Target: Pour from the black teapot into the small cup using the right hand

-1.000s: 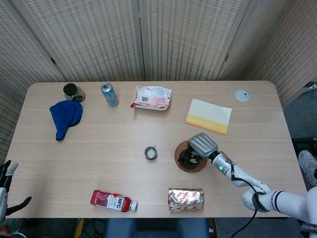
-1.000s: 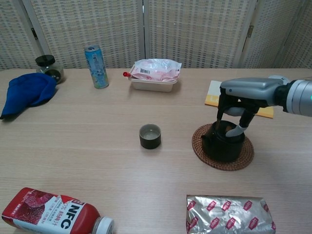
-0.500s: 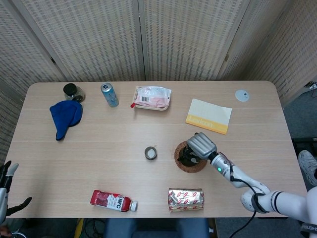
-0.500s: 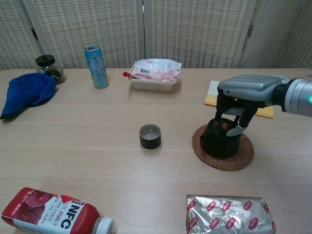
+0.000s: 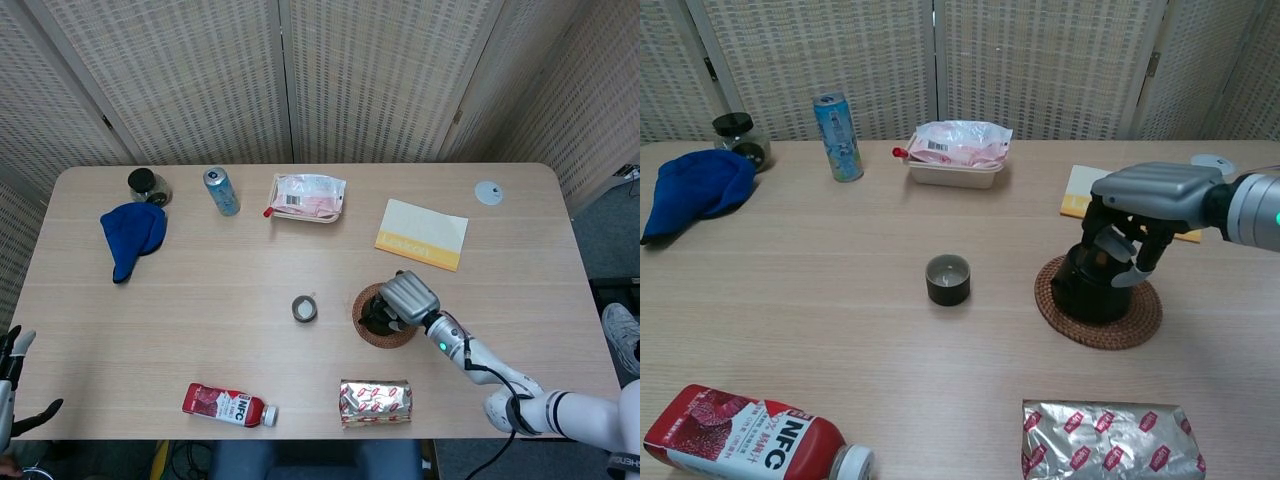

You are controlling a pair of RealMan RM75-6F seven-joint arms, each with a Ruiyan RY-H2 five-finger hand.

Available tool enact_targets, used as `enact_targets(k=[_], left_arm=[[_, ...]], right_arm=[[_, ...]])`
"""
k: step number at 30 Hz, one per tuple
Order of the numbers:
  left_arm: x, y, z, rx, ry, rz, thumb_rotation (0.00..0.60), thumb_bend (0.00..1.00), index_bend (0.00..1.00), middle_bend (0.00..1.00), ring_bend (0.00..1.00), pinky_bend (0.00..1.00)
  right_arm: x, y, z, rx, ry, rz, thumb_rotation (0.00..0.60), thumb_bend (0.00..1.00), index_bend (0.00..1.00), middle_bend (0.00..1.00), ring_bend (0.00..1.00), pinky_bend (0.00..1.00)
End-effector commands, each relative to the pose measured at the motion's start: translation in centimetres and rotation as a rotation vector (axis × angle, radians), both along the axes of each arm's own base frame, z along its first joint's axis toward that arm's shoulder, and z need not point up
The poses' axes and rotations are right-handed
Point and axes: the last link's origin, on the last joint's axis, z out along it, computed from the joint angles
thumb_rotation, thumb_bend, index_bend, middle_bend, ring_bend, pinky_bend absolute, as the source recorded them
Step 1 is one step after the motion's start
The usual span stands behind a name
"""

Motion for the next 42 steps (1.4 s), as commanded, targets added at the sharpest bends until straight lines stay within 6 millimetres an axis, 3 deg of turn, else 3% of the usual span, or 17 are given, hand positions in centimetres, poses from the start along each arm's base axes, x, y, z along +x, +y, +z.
enact_targets(k=[1,15,27,31,36,42], left_arm=[[0.0,0.0,0.0,0.0,0.001,0.0,0.6,0.13,0.0,0.0,0.0,0.0],[-0.1,-0.3,0.3,0.005,0.003,0.005,0.6,0.13,0.0,0.0,0.0,0.0],[-0.1,-0.3,0.4,0.006,0.005,0.006,0.6,0.13,0.0,0.0,0.0,0.0],[-0.1,-0.2,0.6,0.009,0.007,0.002,0.6,0.13,0.0,0.0,0.0,0.0],[-0.1,0.1,0.7,0.013,0.007,-0.007,0.6,0.13,0.0,0.0,0.0,0.0],[0.2,0.5,0.8,0.014,0.001,-0.022,0.6,0.13,0.0,0.0,0.0,0.0]], right_arm=[[0.1,0.0,0.2,-0.008,-0.003,0.002,0.587,0.0,0.68,0.62,0.56,0.39],[0.4,0.1,0.2,0.015,-0.031,-0.036,0.588,0.0,0.33,0.33,0.26,0.25],[0.6,0.3,1.3,0.009,-0.082,-0.043,0.566,0.0,0.19,0.19,0.14,0.14],[0.6,0.6,2.6,-0.073,-0.076,0.012,0.542,0.0,0.16,0.16,0.1,0.1],[-0.4,1.9,5.1,-0.22,-0.07,0.046,0.6,0.0,0.16,0.16,0.1,0.1],[-2.5,5.0,8.8,-0.398,-0.07,0.018,0.6,0.0,0.15,0.16,0.1,0.1]])
